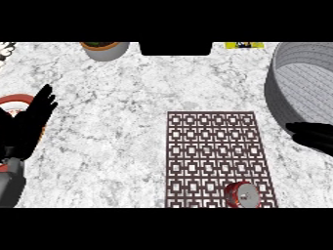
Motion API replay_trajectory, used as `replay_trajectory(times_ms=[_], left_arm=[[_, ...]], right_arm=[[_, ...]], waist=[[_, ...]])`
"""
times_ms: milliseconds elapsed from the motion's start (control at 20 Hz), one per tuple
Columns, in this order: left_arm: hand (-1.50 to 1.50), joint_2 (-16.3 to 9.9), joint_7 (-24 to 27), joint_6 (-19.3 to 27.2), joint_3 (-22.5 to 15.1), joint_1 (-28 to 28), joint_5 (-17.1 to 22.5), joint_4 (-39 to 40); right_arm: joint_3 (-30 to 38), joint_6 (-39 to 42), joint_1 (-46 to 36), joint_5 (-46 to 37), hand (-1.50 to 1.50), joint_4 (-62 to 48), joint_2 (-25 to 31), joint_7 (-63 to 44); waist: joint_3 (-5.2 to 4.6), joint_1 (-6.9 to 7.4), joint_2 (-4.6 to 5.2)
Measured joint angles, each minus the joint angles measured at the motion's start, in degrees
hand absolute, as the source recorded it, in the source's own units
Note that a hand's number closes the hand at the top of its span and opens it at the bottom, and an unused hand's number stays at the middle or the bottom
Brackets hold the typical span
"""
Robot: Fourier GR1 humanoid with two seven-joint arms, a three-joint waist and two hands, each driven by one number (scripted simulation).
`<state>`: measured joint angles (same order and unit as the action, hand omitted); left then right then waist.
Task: Pick the can from the placemat and place it in the basket
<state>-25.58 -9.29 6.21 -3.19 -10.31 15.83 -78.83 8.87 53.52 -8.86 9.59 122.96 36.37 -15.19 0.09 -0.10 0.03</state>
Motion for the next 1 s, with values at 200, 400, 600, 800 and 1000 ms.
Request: replay_trajectory(times_ms=[200, 400, 600, 800, 1000], left_arm=[[0.0, 0.8, -1.2, 0.1, 0.5, -1.4, -0.8, 0.3], [0.0, 1.3, -1.3, -0.6, 1.4, -2.1, -1.4, 0.9], [0.0, 1.8, -1.0, -1.9, 2.5, -2.4, -2.1, 1.7], [0.0, 2.4, -1.8, -2.4, 3.2, -1.5, -2.6, 0.4], [0.0, 3.2, -2.0, -2.8, 3.7, -0.8, -3.7, -0.2]], right_arm=[[-4.0, -1.4, 2.8, -13.4, -1.5, -1.1, -7.2, 8.0], [-7.1, -4.9, 6.3, -22.5, -1.5, -4.1, -11.6, 16.4], [-12.3, -9.0, 7.1, -29.9, -1.5, -7.3, -15.7, 19.3], [-17.3, -12.5, 8.2, -38.3, -1.5, -11.0, -16.6, 22.4], [-19.9, -14.8, 9.4, -43.8, -1.5, -14.9, -15.7, 26.4]], waist=[[0.01, 0.17, 0.05], [0.0, 0.13, 0.03], [-0.04, 0.17, 0.02], [-0.05, 0.24, -0.02], [-0.06, 0.2, -0.04]])
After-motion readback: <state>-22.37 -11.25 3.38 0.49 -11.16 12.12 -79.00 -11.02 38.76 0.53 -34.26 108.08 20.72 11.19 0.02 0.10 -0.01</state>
